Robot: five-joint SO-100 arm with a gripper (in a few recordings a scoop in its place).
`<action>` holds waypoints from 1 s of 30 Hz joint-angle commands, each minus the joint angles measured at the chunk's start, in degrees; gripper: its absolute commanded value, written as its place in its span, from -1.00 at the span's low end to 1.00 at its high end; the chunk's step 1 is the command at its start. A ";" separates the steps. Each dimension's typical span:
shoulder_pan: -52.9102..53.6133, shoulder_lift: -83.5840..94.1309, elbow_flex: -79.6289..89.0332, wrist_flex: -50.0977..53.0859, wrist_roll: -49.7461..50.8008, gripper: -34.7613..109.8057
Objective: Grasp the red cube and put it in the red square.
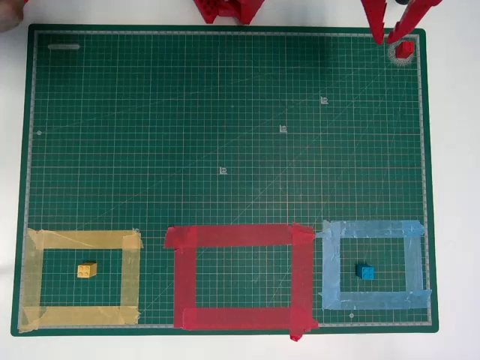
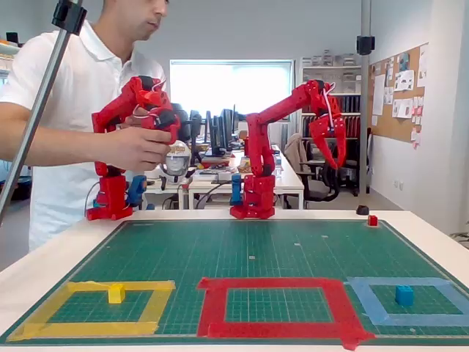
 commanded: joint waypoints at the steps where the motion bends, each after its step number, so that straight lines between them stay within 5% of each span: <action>1: -2.20 -2.29 -7.38 -1.49 2.99 -0.52; 30: -9.58 -33.13 -14.41 -3.34 -7.91 -0.52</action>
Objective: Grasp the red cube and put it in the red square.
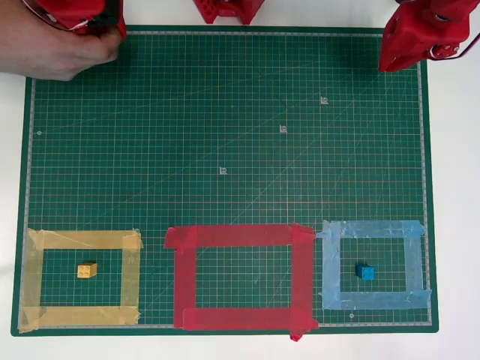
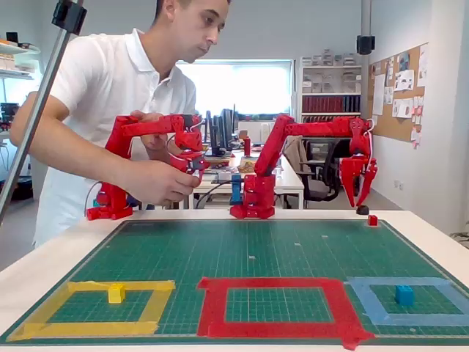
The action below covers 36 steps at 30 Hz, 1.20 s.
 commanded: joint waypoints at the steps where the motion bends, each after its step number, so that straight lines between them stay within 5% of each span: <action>1: -2.11 0.62 -3.43 -0.18 -2.29 -0.52; 26: -8.44 -6.68 -17.84 0.26 -4.83 -0.51; 36: -11.78 -6.42 -25.93 0.26 13.97 -0.51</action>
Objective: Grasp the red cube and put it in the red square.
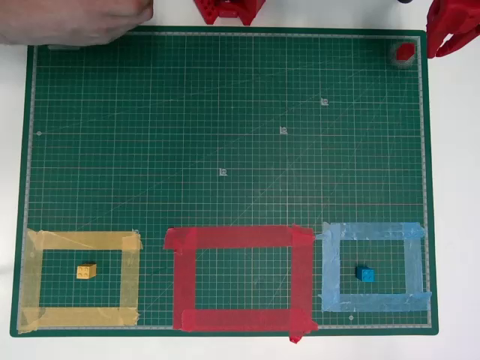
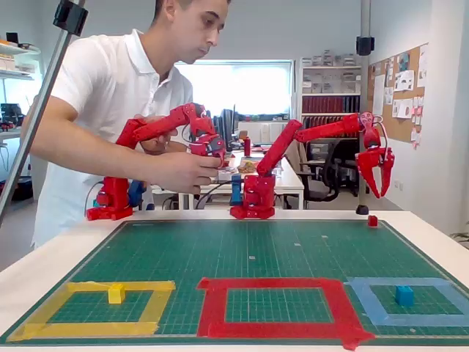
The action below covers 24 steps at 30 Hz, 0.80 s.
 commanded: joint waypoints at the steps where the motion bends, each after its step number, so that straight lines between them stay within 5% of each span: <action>1: -3.60 2.46 -4.22 0.35 7.47 -0.51; 24: 0.88 -0.62 3.34 -0.70 3.08 -0.50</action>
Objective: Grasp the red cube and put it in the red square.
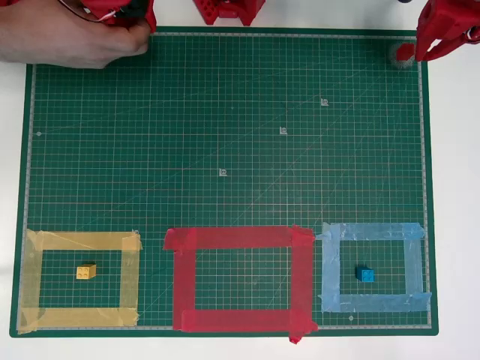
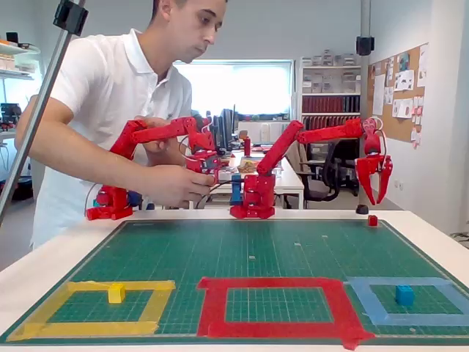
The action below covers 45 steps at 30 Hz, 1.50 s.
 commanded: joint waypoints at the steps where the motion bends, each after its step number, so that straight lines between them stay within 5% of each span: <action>1: 1.05 1.76 0.09 -0.70 -1.32 -0.50; 17: 8.53 4.92 2.99 1.49 -10.02 -0.50; 31: 14.59 37.35 22.06 6.06 -37.53 -0.51; 45: 10.46 53.88 68.47 -48.43 -66.97 -0.53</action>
